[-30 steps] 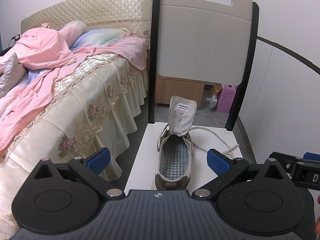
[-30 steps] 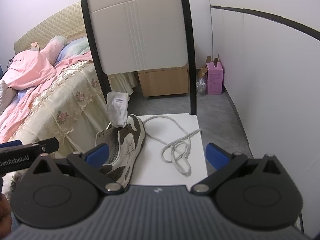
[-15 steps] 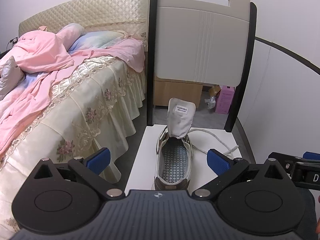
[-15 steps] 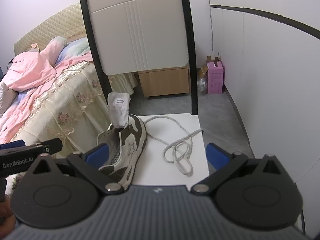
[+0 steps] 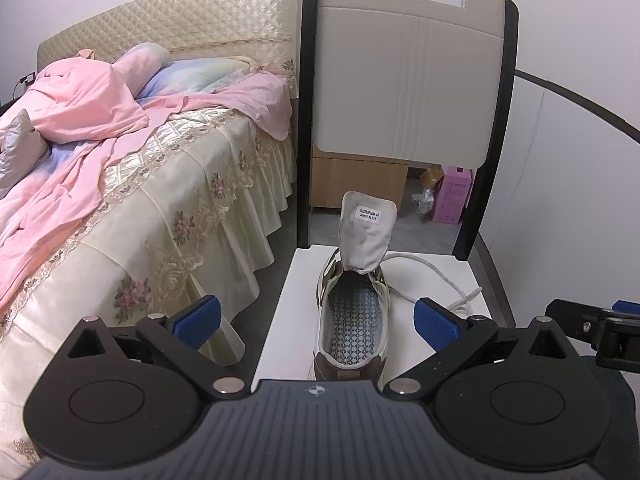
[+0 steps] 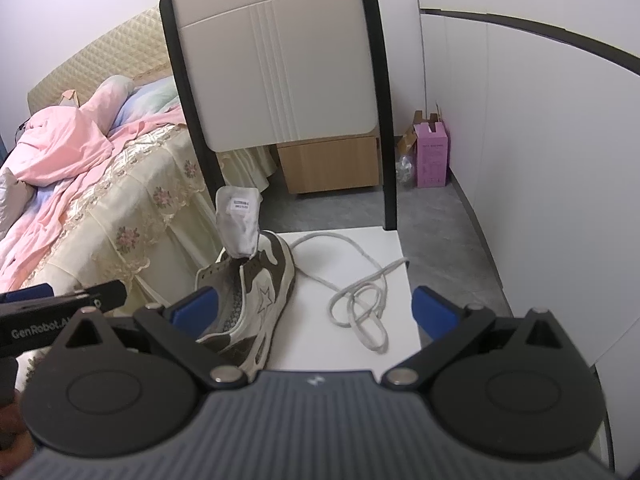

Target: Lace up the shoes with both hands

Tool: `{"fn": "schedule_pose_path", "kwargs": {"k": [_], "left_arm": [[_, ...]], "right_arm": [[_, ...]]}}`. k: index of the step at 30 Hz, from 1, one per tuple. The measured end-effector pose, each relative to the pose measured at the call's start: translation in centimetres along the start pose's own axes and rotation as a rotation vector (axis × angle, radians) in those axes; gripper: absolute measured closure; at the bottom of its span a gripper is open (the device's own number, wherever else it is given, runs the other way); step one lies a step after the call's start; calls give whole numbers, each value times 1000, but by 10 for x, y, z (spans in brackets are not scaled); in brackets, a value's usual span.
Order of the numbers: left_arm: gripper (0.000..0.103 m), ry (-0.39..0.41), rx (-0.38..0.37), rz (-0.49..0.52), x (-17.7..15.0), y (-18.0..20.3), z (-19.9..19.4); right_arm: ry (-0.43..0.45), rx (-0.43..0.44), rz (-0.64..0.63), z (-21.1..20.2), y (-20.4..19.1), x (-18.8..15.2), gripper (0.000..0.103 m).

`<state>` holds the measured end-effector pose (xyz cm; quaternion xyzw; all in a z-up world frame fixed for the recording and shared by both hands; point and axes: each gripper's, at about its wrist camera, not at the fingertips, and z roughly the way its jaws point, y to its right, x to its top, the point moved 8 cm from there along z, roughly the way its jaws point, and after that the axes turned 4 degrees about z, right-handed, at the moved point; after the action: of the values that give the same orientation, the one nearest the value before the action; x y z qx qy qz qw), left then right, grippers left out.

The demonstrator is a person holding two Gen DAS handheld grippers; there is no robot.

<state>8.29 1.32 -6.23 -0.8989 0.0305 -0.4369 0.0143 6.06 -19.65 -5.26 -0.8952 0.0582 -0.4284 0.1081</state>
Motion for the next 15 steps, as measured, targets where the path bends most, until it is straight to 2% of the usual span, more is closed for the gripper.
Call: {"fn": "schedule_pose_path", "kwargs": {"k": [12, 15], "left_arm": [[0, -38, 26, 5, -1, -2, 12], [0, -43, 17, -33, -2, -7, 14]], "right_arm": [[-27, 10, 38, 7, 11, -2, 0], [-15, 8, 17, 4, 11, 5, 0]]}}
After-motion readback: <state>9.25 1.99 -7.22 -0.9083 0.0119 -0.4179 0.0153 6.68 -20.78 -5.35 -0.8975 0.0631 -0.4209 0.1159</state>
